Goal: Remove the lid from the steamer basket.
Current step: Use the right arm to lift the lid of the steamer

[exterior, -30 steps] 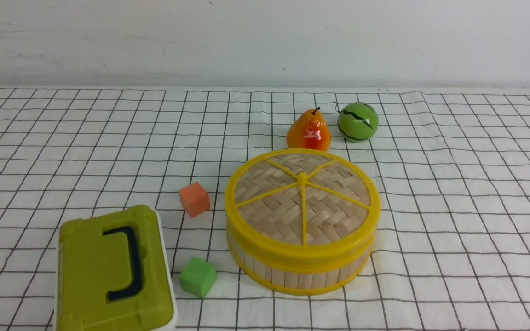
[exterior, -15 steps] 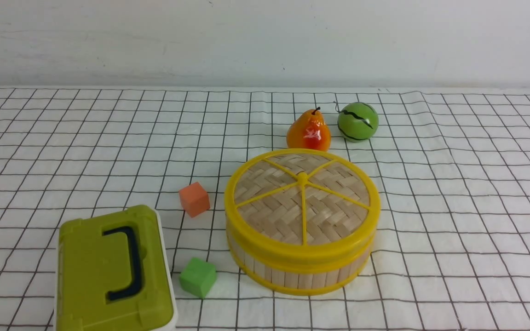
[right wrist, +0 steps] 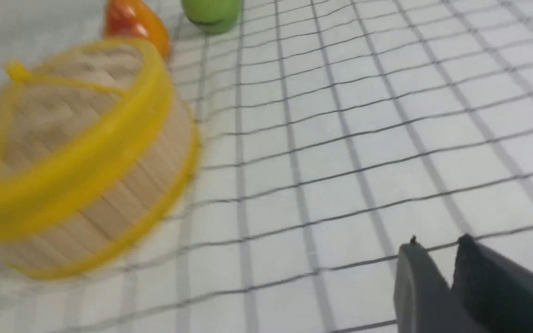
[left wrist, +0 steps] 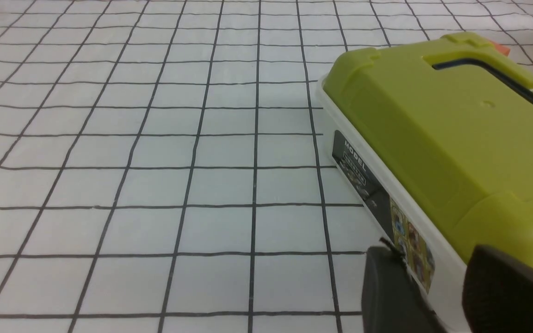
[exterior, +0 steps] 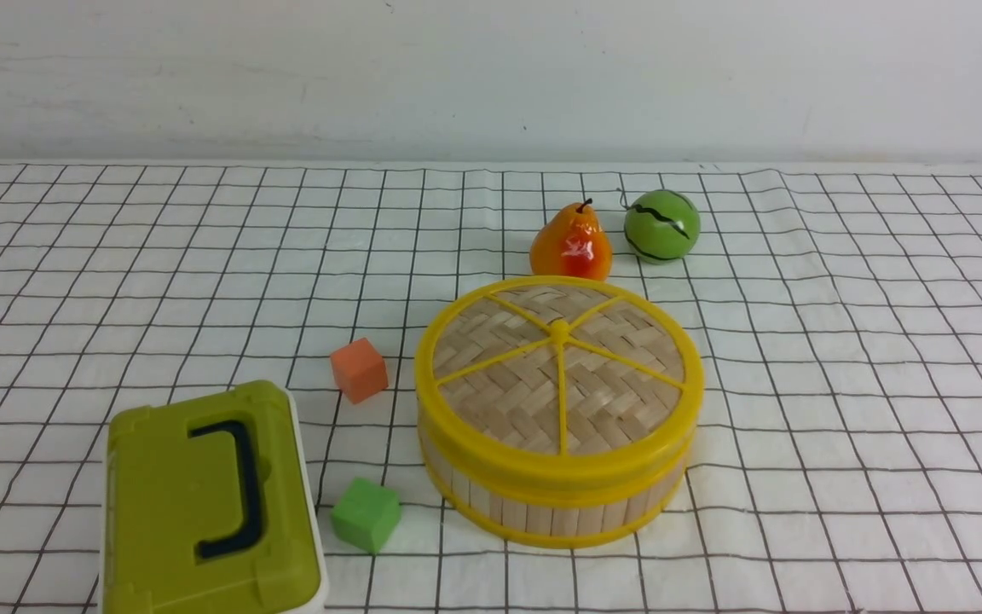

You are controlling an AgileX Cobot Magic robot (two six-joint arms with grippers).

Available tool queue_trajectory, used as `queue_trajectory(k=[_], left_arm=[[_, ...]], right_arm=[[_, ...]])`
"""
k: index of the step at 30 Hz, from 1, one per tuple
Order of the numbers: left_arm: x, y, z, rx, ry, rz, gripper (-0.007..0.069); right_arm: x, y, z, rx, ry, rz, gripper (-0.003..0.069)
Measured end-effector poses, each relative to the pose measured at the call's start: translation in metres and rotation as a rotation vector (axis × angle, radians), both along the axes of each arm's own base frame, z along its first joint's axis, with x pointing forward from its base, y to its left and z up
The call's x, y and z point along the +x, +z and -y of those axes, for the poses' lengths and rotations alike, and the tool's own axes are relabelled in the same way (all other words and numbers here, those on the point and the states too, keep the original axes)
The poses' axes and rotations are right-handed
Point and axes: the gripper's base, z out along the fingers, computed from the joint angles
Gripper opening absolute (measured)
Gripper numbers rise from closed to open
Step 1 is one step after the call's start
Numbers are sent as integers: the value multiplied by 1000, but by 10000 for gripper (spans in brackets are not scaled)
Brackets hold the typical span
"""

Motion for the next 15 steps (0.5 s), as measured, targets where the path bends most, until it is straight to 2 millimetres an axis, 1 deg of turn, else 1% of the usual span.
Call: queue_trajectory(k=[1, 3, 4, 7, 14, 15], left_arm=[[0, 0, 0, 0, 0, 0, 239], [0, 0, 0, 0, 0, 0, 239], [0, 0, 0, 0, 0, 0, 239], [0, 0, 0, 0, 0, 0, 239], [0, 0, 0, 0, 0, 0, 239], [0, 0, 0, 0, 0, 0, 239]], right_arm=[[0, 1, -4, 217, -13, -17, 125], [0, 3, -9, 462, -24, -38, 125], [0, 4, -10, 545, -28, -41, 127], [0, 6, -10, 578, -33, -27, 132], [2, 10, -6, 483, -44, 44, 136], [2, 11, -6, 440, -35, 57, 136]])
